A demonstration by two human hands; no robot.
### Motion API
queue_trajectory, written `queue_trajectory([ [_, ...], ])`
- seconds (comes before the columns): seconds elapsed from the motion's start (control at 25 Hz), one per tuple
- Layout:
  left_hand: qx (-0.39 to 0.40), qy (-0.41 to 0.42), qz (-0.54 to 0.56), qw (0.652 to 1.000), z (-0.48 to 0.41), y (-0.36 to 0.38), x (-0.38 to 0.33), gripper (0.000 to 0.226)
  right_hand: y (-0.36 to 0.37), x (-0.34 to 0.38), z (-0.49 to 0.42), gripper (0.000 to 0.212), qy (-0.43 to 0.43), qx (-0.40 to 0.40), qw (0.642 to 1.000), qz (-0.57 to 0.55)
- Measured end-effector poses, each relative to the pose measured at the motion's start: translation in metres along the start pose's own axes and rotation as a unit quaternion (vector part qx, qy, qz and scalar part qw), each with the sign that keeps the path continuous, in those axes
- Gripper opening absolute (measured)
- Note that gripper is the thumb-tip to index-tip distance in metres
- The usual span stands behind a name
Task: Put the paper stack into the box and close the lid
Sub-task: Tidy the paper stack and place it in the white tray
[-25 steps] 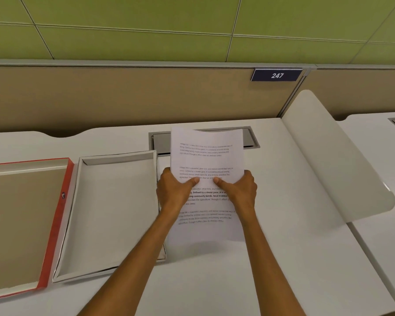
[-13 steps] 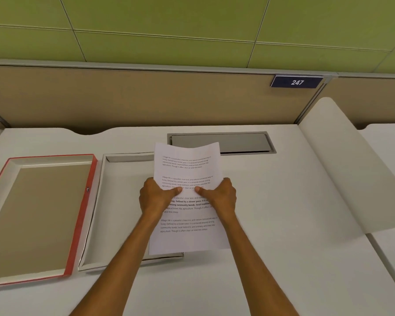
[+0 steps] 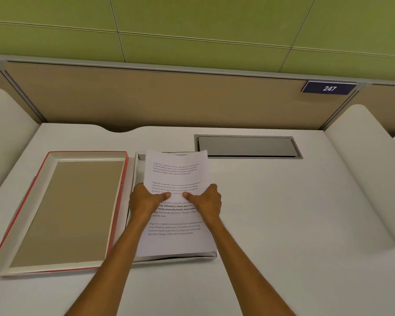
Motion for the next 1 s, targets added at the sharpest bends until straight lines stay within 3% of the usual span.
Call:
queue_trajectory([
  [0.2, 0.011, -0.009, 0.005, 1.0, -0.018, -0.006, 0.019, 0.059, 0.028, 0.002, -0.005, 0.075, -0.009, 0.001, 1.0, 0.02],
  [1.0, 0.048, -0.008, 0.012, 0.999, -0.048, 0.019, 0.03, 0.046, 0.046, -0.004, -0.03, 0.067, -0.015, -0.016, 0.996, 0.087],
])
Point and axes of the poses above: each hand's wrist, its own z-axis away from the middle knuckle, its own y-axis out of the palm, x = y × z, the point moved 9 cm from there along -z, towards the middle knuckle, and after that the axes turned 8 degrees about -z, right-handed, at the moved point
